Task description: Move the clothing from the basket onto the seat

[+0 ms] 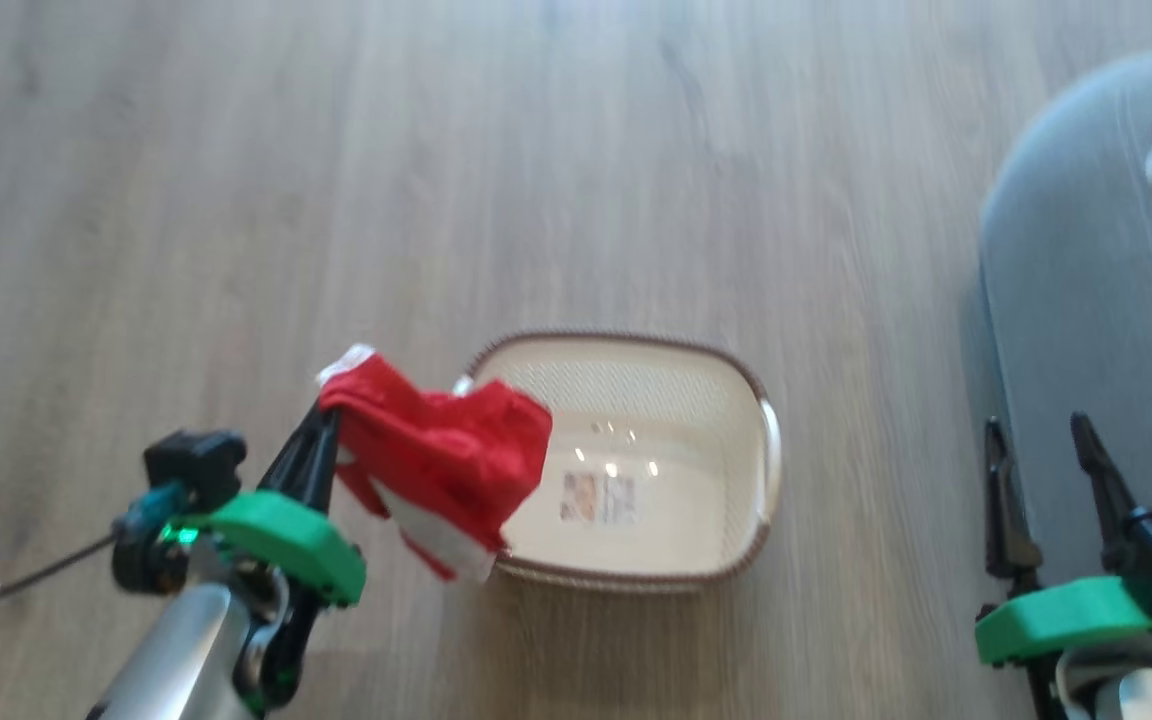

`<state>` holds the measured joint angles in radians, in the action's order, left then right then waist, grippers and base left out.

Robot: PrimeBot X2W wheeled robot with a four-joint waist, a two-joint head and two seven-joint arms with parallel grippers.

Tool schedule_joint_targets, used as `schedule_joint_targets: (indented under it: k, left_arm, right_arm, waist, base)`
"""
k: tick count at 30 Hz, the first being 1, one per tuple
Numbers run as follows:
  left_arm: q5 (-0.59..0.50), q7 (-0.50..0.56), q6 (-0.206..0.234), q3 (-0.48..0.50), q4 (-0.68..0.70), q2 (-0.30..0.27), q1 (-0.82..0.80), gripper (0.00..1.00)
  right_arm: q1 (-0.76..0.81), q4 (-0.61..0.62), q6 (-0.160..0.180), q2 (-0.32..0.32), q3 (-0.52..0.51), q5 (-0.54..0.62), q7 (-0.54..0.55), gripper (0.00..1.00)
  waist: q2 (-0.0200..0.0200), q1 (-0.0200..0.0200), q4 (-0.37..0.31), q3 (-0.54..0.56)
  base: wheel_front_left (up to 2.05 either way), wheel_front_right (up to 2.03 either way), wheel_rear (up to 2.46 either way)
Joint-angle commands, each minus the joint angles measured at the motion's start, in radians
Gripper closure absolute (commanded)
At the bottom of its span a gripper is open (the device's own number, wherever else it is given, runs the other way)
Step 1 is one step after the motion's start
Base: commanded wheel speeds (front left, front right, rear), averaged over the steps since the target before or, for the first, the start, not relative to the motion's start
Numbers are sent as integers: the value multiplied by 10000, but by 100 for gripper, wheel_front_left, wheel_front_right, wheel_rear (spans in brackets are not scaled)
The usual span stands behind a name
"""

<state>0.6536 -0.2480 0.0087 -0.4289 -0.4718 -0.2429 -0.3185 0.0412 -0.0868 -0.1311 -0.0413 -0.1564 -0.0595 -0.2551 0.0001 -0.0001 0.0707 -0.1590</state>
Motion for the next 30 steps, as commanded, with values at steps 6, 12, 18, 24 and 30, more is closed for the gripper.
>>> schedule_joint_targets:
  k: [6, 12, 18, 24, 30]
  left_arm:
    - [-62, -89, 716, 760, 2230, -821, 801, 100]
    - [-31, 163, 1119, 869, 3294, -1041, 1308, 100]
    - [-23, 407, 1322, 880, 3994, -1182, 1419, 100]
    - [-35, 576, 1343, 767, 4476, -1200, 1358, 100]
    - [-123, 972, 1259, 300, 5316, -1056, 1093, 100]
  right_arm:
    - [84, 140, 4, -89, 519, 386, -67, 0]
    - [30, 40, 4, -89, 967, 486, -67, 0]
    - [-174, -44, 4, -89, 1580, 510, -67, 0]
    - [-576, -176, 4, -169, 3284, 348, 16, 0]
    - [-1486, -160, 4, -418, 5492, -208, 240, 0]
  waist:
    - [-1, 1, 1107, 1445]
    - [-1, 1, 1090, 1507]
    - [-1, 1, 1009, 1462]
    - [-1, 1, 947, 1491]
    - [-1, 1, 989, 1566]
  base:
    - [0, 0, 0]
    - [0, 0, 0]
    - [0, 0, 0]
    - [0, 0, 0]
    - [0, 0, 0]
